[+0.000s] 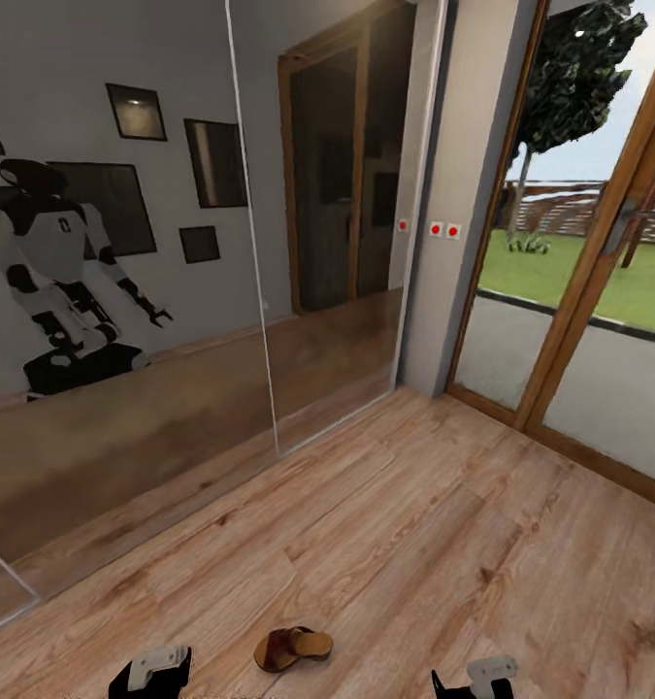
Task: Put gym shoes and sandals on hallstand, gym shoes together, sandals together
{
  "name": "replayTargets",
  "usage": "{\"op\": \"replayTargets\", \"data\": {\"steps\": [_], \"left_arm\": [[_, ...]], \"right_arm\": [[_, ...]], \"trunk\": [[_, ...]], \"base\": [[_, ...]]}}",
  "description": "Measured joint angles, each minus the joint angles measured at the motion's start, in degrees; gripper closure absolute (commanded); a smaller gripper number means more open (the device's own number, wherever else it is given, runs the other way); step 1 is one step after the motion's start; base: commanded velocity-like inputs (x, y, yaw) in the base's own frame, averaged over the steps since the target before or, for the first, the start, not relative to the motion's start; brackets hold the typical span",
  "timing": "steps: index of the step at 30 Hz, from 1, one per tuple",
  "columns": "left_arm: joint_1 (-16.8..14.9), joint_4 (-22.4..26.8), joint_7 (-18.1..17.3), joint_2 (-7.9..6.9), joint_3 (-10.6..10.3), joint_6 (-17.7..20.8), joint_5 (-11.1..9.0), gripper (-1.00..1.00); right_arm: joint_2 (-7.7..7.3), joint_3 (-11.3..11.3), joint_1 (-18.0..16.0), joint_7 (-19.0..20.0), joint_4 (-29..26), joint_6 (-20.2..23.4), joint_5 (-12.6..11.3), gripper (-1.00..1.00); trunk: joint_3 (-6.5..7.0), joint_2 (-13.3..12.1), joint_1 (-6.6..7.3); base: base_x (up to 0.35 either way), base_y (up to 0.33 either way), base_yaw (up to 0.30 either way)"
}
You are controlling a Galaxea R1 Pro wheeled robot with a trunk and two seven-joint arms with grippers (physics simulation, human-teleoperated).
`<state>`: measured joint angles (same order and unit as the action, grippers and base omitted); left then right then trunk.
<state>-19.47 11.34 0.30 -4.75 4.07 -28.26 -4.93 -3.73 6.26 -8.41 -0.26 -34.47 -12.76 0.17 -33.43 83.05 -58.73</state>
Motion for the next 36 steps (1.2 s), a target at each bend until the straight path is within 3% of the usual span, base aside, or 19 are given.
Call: {"op": "replayTargets", "data": {"steps": [36], "left_arm": [[0.4, 0.0, 0.0, 0.17, -0.2, -0.2, -0.4, -1.0]], "right_arm": [[0.0, 0.1, 0.0, -0.1, 1.0, 0.0, 0.0, -1.0]], "trunk": [[0.0, 0.0, 0.0]], "base": [[0.064, 0.0, 0.279]]}}
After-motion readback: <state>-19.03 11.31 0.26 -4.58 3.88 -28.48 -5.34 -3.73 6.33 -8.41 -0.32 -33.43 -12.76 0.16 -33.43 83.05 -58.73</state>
